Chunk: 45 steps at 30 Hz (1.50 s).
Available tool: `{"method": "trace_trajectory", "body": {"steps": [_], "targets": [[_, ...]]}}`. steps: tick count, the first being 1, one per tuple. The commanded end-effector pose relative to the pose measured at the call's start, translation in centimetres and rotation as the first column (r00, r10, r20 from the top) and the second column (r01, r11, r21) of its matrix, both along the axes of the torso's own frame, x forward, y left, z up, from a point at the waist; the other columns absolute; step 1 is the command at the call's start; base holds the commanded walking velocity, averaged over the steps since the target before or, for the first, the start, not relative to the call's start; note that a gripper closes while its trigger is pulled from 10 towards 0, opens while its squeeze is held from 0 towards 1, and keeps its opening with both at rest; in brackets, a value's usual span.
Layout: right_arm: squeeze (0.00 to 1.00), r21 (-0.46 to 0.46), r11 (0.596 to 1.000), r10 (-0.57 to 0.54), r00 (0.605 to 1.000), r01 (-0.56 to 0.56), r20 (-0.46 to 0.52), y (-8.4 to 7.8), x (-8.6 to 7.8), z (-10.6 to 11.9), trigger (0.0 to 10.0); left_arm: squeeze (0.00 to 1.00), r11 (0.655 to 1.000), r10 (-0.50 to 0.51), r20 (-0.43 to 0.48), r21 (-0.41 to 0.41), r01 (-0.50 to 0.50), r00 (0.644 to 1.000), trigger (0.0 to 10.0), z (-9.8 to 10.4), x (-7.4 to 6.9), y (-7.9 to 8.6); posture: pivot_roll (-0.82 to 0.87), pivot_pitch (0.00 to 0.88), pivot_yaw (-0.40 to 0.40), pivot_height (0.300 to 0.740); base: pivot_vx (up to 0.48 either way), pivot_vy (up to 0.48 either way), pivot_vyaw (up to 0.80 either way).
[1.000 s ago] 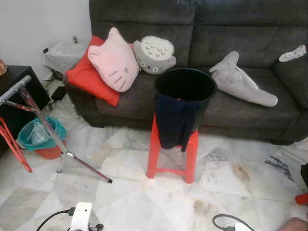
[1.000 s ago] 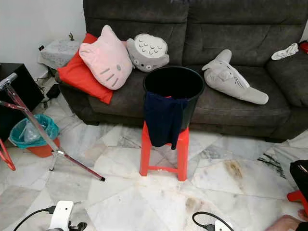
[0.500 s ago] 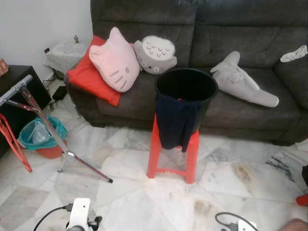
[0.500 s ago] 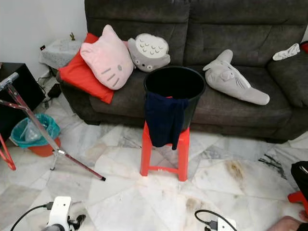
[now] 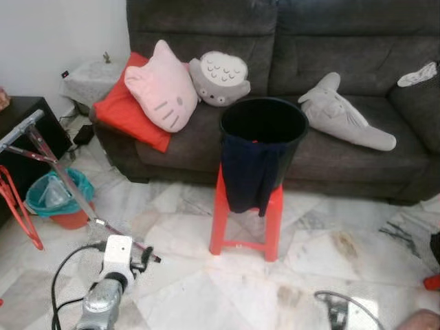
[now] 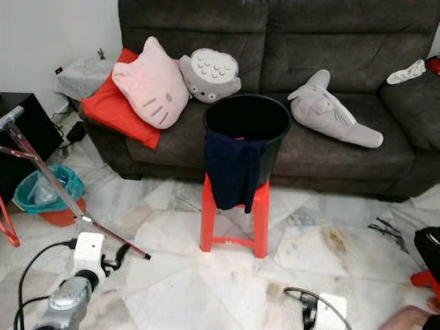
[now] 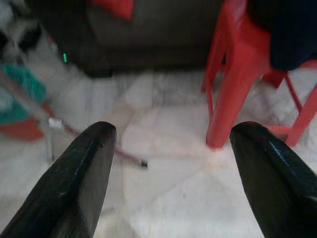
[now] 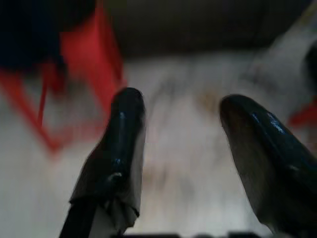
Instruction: Hang hanger
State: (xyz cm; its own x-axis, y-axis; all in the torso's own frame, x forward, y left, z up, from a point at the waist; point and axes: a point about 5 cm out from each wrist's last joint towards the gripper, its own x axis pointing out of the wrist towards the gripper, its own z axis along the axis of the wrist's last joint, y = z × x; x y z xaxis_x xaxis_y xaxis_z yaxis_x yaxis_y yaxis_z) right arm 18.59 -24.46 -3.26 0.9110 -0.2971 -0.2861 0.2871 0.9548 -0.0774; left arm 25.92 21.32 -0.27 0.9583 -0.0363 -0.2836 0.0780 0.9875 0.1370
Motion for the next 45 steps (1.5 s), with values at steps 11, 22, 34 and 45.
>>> {"method": "trace_trajectory", "body": {"steps": [11,22,34,45], "targets": [[0.0,-0.164,0.982,0.133,0.952,-0.09,0.276,2.4,-1.5,5.4,10.0,0.0,0.996,-0.085,0.307,0.044,0.075,0.948,10.0,4.6,-1.8,-0.8,-0.02,0.0,0.035,0.74,0.0,0.0,0.0],[0.0,-0.156,0.986,0.093,0.959,-0.053,0.267,2.6,-1.7,6.7,10.0,0.0,0.993,-0.114,0.3,0.032,0.11,0.947,10.0,5.5,-2.1,-2.0,-0.03,0.0,0.037,0.74,0.0,0.0,0.0],[0.0,-0.18,0.983,0.086,0.955,-0.036,0.282,2.7,-2.3,8.8,10.0,0.0,0.997,-0.071,0.297,0.032,0.064,0.952,10.0,6.7,-3.6,-1.0,-0.03,0.0,0.027,0.74,0.0,0.0,0.0],[0.0,-0.155,0.988,0.065,0.966,-0.026,0.251,2.8,-3.0,8.5,10.0,0.0,0.991,-0.132,0.263,0.027,0.13,0.956,10.0,6.5,-4.4,-2.4,-0.03,0.0,0.03,0.74,0.0,0.0,0.0]]}}
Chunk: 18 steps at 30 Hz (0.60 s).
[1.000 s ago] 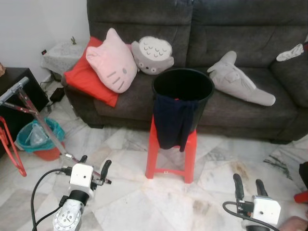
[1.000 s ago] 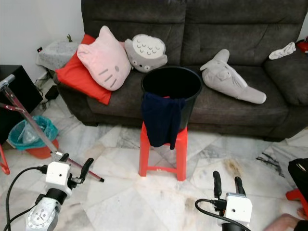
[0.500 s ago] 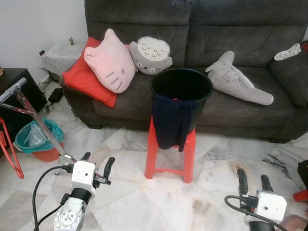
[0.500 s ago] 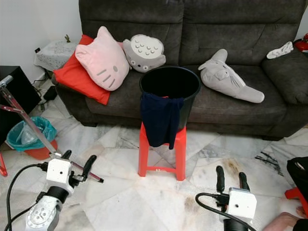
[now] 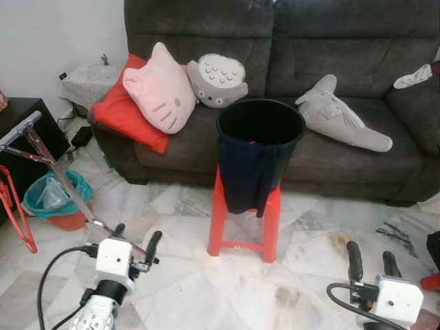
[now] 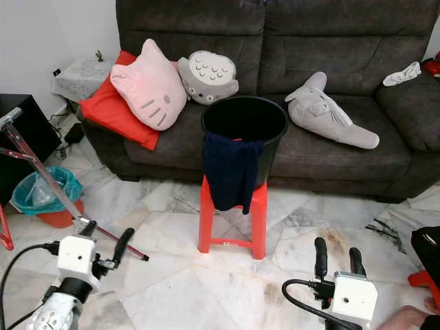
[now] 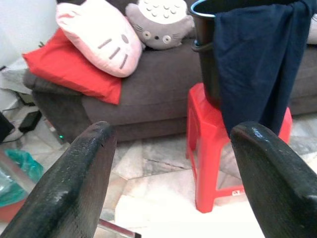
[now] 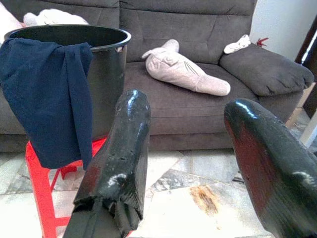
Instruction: Hang hanger
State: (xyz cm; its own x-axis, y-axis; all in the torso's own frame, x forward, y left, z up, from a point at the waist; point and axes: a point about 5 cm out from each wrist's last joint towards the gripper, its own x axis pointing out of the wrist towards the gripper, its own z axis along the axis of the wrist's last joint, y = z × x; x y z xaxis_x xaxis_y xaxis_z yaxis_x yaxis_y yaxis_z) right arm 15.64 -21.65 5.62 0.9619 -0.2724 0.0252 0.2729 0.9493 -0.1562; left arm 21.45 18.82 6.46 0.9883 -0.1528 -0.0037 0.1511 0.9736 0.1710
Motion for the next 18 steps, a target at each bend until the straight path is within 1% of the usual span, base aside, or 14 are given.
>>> {"method": "trace_trajectory", "body": {"steps": [1,3,4,5,6,7,9,10,12,13,14,15,17,18], "targets": [[0.0,0.011,1.0,-0.005,0.999,0.006,-0.037,-0.2,0.2,-0.7,10.0,0.0,1.0,-0.015,-0.026,0.014,0.015,1.0,10.0,-0.2,0.5,0.2,-0.03,0.0,0.032,0.74,0.0,0.0,0.0],[0.0,0.018,1.0,-0.018,0.998,0.019,-0.054,-0.7,0.5,-1.1,10.0,0.0,1.0,-0.008,-0.04,0.014,0.008,0.999,10.0,-0.4,1.0,0.4,-0.02,0.0,0.03,0.74,0.0,0.0,0.0],[0.0,0.036,0.998,-0.045,0.996,0.049,-0.081,-1.5,0.8,-1.9,10.0,0.0,1.0,0.002,-0.083,0.019,0.0,0.997,10.0,-1.1,1.8,0.9,-0.02,0.0,0.026,0.74,0.0,0.0,0.0],[0.0,0.036,0.998,-0.045,0.996,0.049,-0.081,-1.5,0.8,-1.9,10.0,0.0,1.0,0.002,-0.083,0.019,0.0,0.997,10.0,-1.1,1.8,0.9,-0.02,0.0,0.026,0.74,0.0,0.0,0.0],[0.0,0.064,0.995,-0.07,0.991,0.077,-0.112,-2.3,1.0,-2.8,10.0,0.0,1.0,0.012,-0.147,0.012,-0.01,0.989,10.0,-2.1,2.4,1.6,-0.02,0.0,0.028,0.74,0.0,0.0,0.0],[0.0,0.064,0.995,-0.07,0.991,0.077,-0.112,-2.3,1.0,-2.8,10.0,0.0,1.0,0.012,-0.147,0.012,-0.01,0.989,10.0,-2.1,2.4,1.6,-0.02,0.0,0.028,0.74,0.0,0.0,0.0],[0.0,0.11,0.987,-0.095,0.973,0.12,-0.212,-3.2,0.9,-5.3,10.0,0.0,0.995,0.1,-0.256,0.012,-0.101,0.962,10.0,-4.2,2.8,3.5,-0.03,0.0,0.034,0.74,0.0,0.0,0.0],[0.0,0.134,0.981,-0.098,0.958,0.138,-0.268,-3.4,0.7,-6.6,10.0,0.0,0.987,0.151,-0.31,0.003,-0.158,0.939,10.0,-5.3,2.6,4.5,-0.03,0.0,0.033,0.74,0.0,0.0,0.0],[0.0,0.164,0.972,-0.105,0.939,0.166,-0.327,-3.6,0.2,-7.9,10.0,0.0,0.978,0.194,-0.372,0.003,-0.208,0.908,10.0,-6.5,2.1,5.4,-0.03,0.0,0.033,0.74,0.0,0.0,0.0],[0.0,0.206,0.956,-0.103,0.899,0.207,-0.426,-3.4,-0.8,-9.9,10.0,0.0,0.97,0.227,-0.471,0.03,-0.242,0.852,10.0,-8.3,0.8,6.2,-0.04,0.0,0.039,0.74,0.0,0.0,0.0],[0.0,0.206,0.956,-0.103,0.899,0.207,-0.426,-3.4,-0.8,-9.9,10.0,0.0,0.97,0.227,-0.471,0.03,-0.242,0.852,10.0,-8.3,0.8,6.2,-0.04,0.0,0.039,0.74,0.0,0.0,0.0],[0.0,0.216,0.951,-0.094,0.873,0.221,-0.479,-3.2,-1.4,-10.9,10.0,0.0,0.969,0.23,-0.516,0.041,-0.245,0.825,10.0,-9.2,0.0,6.4,-0.04,0.0,0.04,0.74,0.0,0.0,0.0],[0.0,0.251,0.938,-0.075,0.848,0.238,-0.525,-2.8,-2.1,-11.9,10.0,0.0,0.972,0.221,-0.562,0.056,-0.23,0.797,10.0,-10.1,-0.8,6.3,-0.03,0.0,0.04,0.74,0.0,0.0,0.0],[0.0,0.264,0.933,-0.055,0.824,0.243,-0.564,-2.4,-2.6,-12.6,10.0,0.0,0.972,0.219,-0.601,0.068,-0.224,0.769,10.0,-10.8,-1.5,6.3,-0.03,0.0,0.038,0.74,0.0,0.0,0.0]]}}
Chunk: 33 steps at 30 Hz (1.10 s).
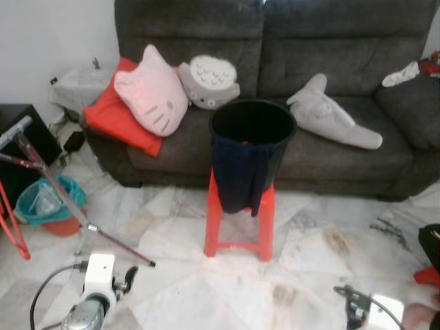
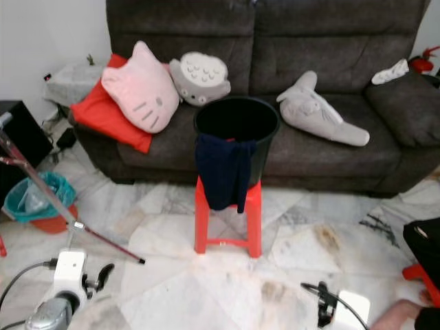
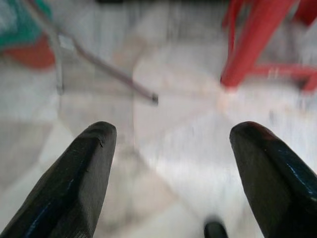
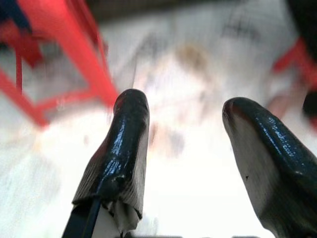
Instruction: Hang hanger
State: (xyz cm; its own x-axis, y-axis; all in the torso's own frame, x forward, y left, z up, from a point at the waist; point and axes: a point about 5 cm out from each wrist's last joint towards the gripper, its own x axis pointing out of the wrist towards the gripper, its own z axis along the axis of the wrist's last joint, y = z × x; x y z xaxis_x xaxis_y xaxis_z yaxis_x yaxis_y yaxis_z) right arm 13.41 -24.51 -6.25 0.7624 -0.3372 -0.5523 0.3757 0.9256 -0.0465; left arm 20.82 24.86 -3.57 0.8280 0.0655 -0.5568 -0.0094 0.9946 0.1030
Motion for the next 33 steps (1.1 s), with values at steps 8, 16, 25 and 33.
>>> {"method": "trace_trajectory", "body": {"steps": [8,16,25,33], "targets": [[0.0,0.146,0.989,0.033,0.962,0.007,-0.271,2.5,-3.1,-3.6,10.0,0.0,1.0,-0.001,-0.249,-0.02,-0.004,0.969,10.0,-3.5,-3.4,-0.8,-0.02,0.0,0.034,0.74,0.0,0.0,0.0],[0.0,0.177,0.984,0.045,0.936,0.019,-0.349,3.2,-3.8,-4.4,10.0,0.0,1.0,-0.007,-0.35,0.0,0.008,0.937,10.0,-4.7,-5.1,-1.1,0.0,0.0,0.025,0.74,0.0,0.0,0.0],[0.0,0.177,0.982,0.013,0.924,0.059,-0.382,2.4,-4.2,-4.5,10.0,0.0,0.999,-0.048,-0.352,-0.023,0.043,0.935,10.0,-4.6,-4.6,-1.7,-0.01,0.0,0.032,0.74,0.027,0.0,0.0],[0.0,0.18,0.981,0.007,0.922,0.068,-0.387,1.9,-3.2,-4.2,10.0,0.0,0.998,-0.053,-0.403,-0.006,0.056,0.914,10.0,-5.4,-6.1,-1.9,-0.02,0.0,0.036,0.74,0.266,0.0,0.0]]}}
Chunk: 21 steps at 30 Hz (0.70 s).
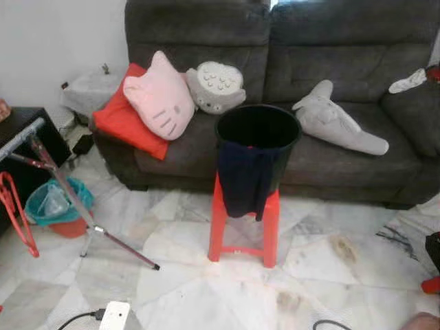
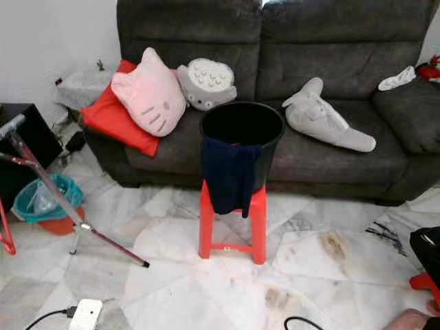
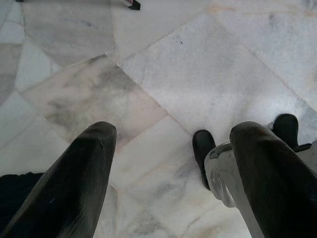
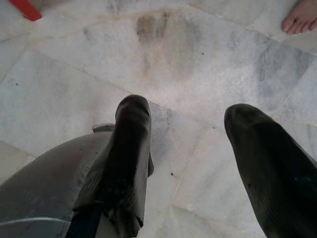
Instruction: Hang hanger
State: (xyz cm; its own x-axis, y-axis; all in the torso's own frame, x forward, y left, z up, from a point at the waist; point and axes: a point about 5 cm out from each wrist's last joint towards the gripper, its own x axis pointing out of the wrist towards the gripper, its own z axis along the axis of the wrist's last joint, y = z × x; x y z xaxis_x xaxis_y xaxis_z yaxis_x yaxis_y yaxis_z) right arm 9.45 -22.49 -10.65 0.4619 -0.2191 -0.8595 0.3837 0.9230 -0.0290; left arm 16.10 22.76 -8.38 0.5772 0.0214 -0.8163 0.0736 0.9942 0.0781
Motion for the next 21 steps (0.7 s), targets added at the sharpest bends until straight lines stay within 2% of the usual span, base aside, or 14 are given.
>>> {"method": "trace_trajectory", "body": {"steps": [1,5,8,19,21], "targets": [[0.0,0.004,1.0,-0.009,1.0,0.009,0.011,-0.1,0.8,0.2,10.0,0.0,1.0,-0.01,-0.05,0.018,0.011,0.999,10.0,-0.6,-1.4,0.2,-0.02,0.0,0.036,0.74,0.259,0.0,0.0],[0.0,-0.005,1.0,0.005,1.0,-0.005,0.008,-0.6,1.3,0.4,10.0,0.0,1.0,0.0,-0.093,0.024,0.002,0.996,10.0,-1.2,-3.1,0.1,-0.03,0.0,0.029,0.74,0.259,0.0,0.0],[0.0,-0.007,1.0,0.014,1.0,-0.014,0.016,-0.2,0.8,0.2,10.0,0.0,1.0,0.004,-0.107,0.024,-0.001,0.994,10.0,-1.4,-3.6,0.0,-0.03,0.0,0.02,0.74,0.259,0.0,0.0],[0.0,-0.027,0.998,0.053,0.999,-0.053,0.008,-0.9,0.5,0.4,10.0,0.0,0.999,0.035,-0.129,0.009,-0.034,0.991,10.0,-1.6,-3.7,-0.2,-0.04,0.0,-0.026,0.74,0.258,0.0,0.0],[0.0,-0.035,0.998,0.05,0.999,-0.049,0.007,-1.2,0.5,0.4,10.0,0.0,1.0,0.027,-0.113,-0.003,-0.027,0.993,10.0,-1.5,-3.3,-0.6,-0.04,0.0,-0.029,0.74,0.255,0.0,0.0]]}}
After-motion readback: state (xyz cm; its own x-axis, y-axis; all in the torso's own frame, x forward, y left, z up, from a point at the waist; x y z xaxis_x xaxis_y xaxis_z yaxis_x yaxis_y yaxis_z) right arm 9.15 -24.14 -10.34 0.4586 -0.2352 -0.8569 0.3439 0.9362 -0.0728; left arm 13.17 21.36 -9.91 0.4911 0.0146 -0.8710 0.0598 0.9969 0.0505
